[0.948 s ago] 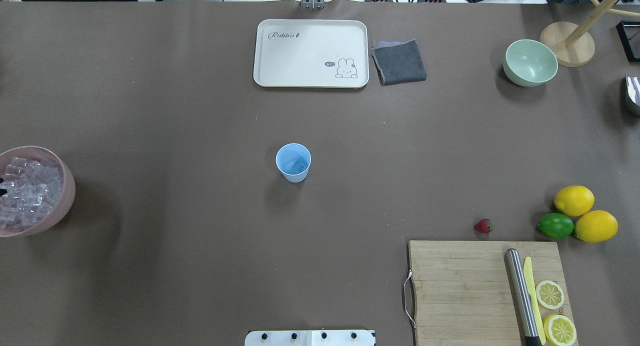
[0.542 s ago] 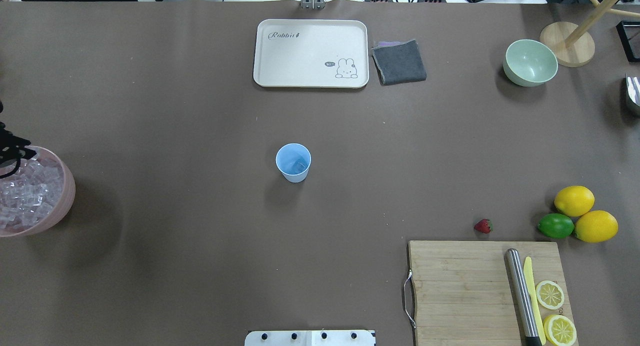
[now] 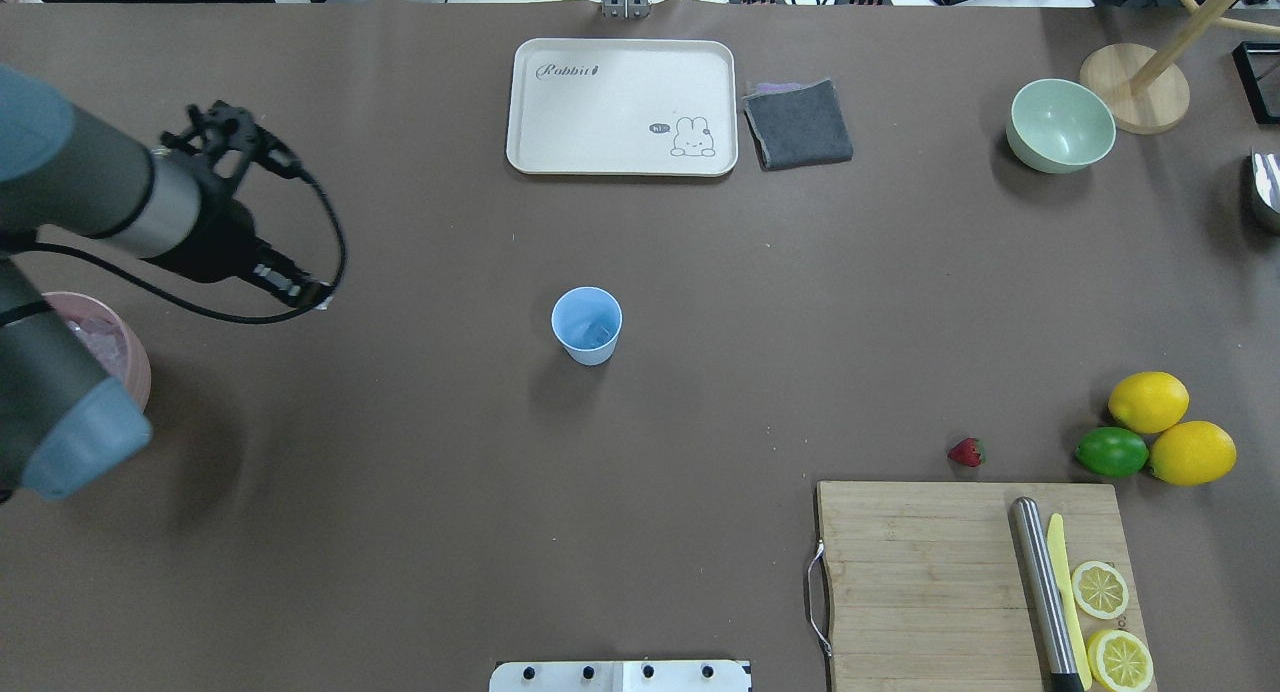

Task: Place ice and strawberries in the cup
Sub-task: 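Lift the ice cube and drop it into the light-blue cup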

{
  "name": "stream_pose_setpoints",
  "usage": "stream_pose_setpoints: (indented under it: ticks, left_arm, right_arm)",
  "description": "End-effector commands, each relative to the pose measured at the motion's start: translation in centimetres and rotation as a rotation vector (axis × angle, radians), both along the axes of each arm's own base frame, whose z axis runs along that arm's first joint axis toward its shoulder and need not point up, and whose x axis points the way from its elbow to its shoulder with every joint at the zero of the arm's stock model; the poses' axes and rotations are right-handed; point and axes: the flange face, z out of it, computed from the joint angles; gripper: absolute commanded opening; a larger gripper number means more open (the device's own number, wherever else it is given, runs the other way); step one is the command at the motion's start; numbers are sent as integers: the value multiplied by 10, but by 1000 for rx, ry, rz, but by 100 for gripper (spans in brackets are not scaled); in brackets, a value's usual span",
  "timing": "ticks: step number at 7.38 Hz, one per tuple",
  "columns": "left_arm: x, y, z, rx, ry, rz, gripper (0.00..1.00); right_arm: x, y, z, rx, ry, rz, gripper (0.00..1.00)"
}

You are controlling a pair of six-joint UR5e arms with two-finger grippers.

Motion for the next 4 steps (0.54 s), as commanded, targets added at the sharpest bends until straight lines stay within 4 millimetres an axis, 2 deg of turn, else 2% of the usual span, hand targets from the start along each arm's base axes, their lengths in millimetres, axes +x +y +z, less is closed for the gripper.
stream_pose_setpoints:
  ticks: [1, 2, 4]
  left_arm:
    - [84, 20, -89, -61, -24, -60, 0]
    - [106, 20, -101, -86, -20, -60, 0]
    - [149, 6, -134, -124, -17, -89, 0]
  right_arm:
    - [-1, 0, 0, -1, -1, -2, 100]
    - [-2, 0, 1, -2, -1, -3, 100]
    - [-2, 0, 0, -2, -1, -2, 100]
